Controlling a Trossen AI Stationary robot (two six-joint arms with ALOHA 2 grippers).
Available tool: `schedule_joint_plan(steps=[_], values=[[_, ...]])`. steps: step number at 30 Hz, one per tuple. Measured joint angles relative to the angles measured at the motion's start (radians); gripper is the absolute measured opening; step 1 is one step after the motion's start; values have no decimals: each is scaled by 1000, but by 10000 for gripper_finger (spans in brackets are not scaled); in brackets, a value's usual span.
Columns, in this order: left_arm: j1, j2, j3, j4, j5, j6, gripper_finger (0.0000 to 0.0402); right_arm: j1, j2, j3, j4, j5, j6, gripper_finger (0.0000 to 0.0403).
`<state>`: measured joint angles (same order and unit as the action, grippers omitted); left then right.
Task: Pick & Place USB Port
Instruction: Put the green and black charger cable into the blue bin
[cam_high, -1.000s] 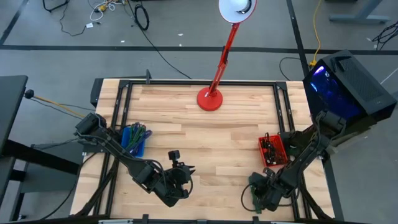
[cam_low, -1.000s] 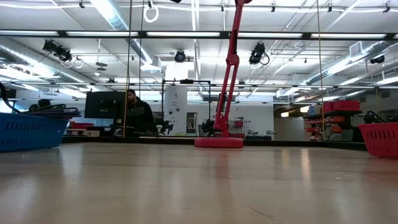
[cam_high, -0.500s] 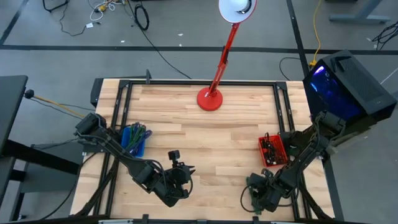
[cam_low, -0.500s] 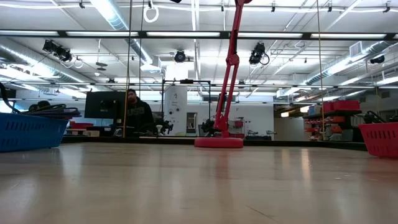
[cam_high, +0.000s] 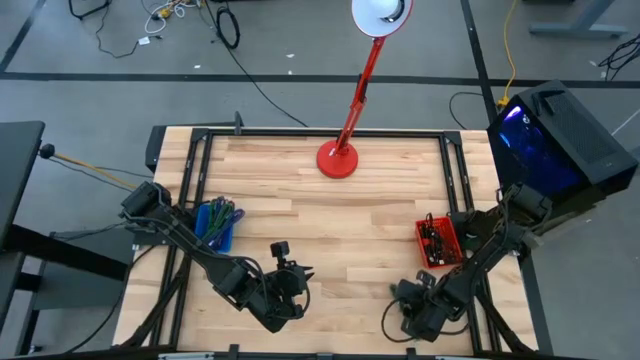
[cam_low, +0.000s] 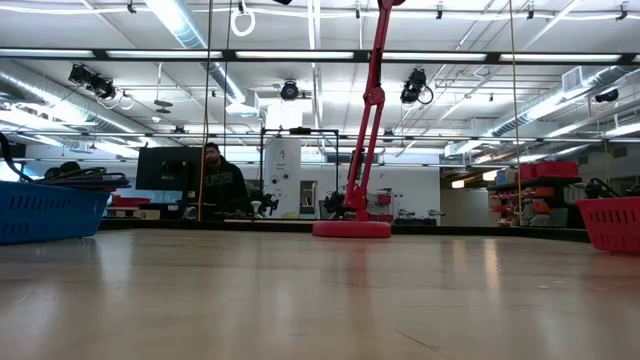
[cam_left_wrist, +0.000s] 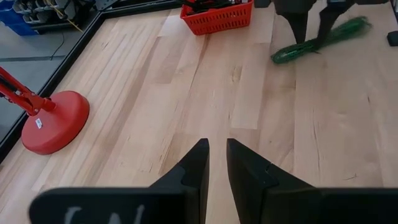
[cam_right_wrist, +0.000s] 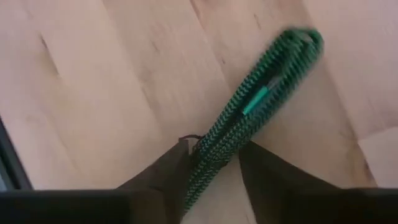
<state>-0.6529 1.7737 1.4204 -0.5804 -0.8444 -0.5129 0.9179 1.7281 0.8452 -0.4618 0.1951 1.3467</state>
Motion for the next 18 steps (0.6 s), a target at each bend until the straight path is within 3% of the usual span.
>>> schedule_joint_plan(steps=[5, 11, 18], values=[[0, 0, 0, 0, 0, 0, 62, -15, -17, -4, -27, -37, -48, 21], [5, 0, 0, 1, 0, 0, 62, -77, -121, -13, -48, -33, -171, 10], [31, 0, 0, 8, 0, 0, 62, -197, -340, -10, -73, 98, -353, 7]])
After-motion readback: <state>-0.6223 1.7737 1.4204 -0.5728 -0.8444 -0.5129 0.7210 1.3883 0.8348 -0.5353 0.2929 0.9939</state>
